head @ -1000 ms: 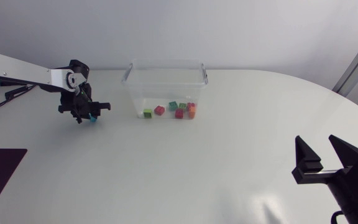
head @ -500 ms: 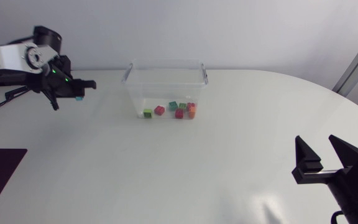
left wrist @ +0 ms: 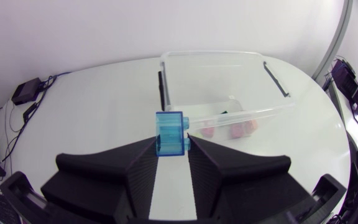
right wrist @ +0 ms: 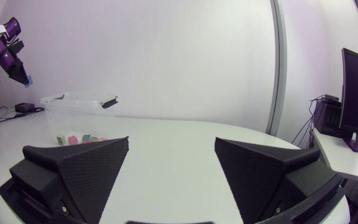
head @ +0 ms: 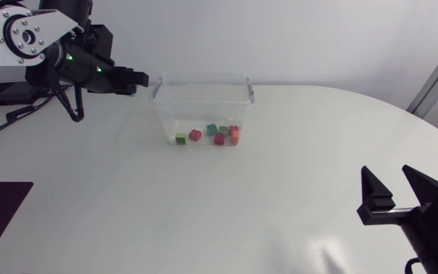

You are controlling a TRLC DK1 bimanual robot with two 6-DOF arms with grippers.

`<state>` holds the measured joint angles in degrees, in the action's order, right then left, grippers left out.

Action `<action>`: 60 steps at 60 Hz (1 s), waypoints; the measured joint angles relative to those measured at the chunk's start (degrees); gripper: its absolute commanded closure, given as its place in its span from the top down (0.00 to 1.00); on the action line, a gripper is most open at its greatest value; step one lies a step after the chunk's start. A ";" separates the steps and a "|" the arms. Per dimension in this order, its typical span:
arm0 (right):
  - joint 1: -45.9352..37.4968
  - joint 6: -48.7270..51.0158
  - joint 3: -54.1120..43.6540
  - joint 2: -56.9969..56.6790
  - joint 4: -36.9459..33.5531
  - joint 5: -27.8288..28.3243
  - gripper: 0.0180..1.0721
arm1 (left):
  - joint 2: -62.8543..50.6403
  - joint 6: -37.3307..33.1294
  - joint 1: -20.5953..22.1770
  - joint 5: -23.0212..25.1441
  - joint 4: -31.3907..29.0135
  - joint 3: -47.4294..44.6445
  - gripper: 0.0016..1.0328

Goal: Place the duplo bricks in the container

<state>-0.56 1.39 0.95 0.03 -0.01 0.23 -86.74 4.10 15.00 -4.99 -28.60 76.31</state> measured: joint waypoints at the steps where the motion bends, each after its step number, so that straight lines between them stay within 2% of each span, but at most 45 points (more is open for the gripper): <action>1: 0.00 0.00 0.00 0.00 0.00 -0.02 0.95 | 0.02 0.00 0.57 0.00 0.02 0.00 0.23; 11: 0.00 0.00 0.00 0.00 0.00 -0.02 0.95 | 0.00 0.00 5.09 0.02 0.17 -0.22 0.23; 20: 0.00 0.00 0.00 0.00 0.00 0.00 0.95 | -1.66 0.00 5.33 0.00 1.14 0.28 0.23; 25: 0.00 0.00 0.00 0.02 0.00 0.00 0.95 | -6.14 -0.02 5.33 -0.02 1.11 4.24 0.25; 27: 0.00 0.00 0.00 0.00 0.00 0.00 0.95 | -8.66 0.00 5.40 -0.66 1.07 6.99 0.40; 28: 0.00 0.00 0.00 0.00 0.00 0.00 0.95 | -10.03 0.00 5.46 -1.46 1.09 8.57 0.58; 29: 0.00 0.00 0.00 0.00 0.00 0.00 0.95 | -11.39 0.00 5.66 -2.40 1.09 10.21 0.71; 30: 0.00 0.00 0.00 0.00 0.00 0.00 0.95 | -13.05 -0.02 5.84 -3.41 1.31 12.22 0.99; 34: 0.00 0.00 0.00 0.00 0.00 0.00 0.95 | -17.68 -0.02 6.43 -6.27 2.19 17.59 0.97; 39: 0.00 0.00 0.00 0.00 0.00 0.00 0.95 | -18.73 -0.02 7.43 -7.37 1.90 18.23 0.97; 48: 0.00 0.00 0.00 0.02 0.00 0.00 0.95 | -16.04 -0.02 8.41 -7.52 2.34 13.55 0.97; 60: 0.00 0.00 0.00 0.00 0.00 0.00 0.95 | -8.44 -0.02 5.16 -7.54 3.65 6.73 0.97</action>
<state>-0.56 1.39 0.95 0.03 -0.01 0.23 -95.18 4.08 20.16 -12.53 -24.95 83.05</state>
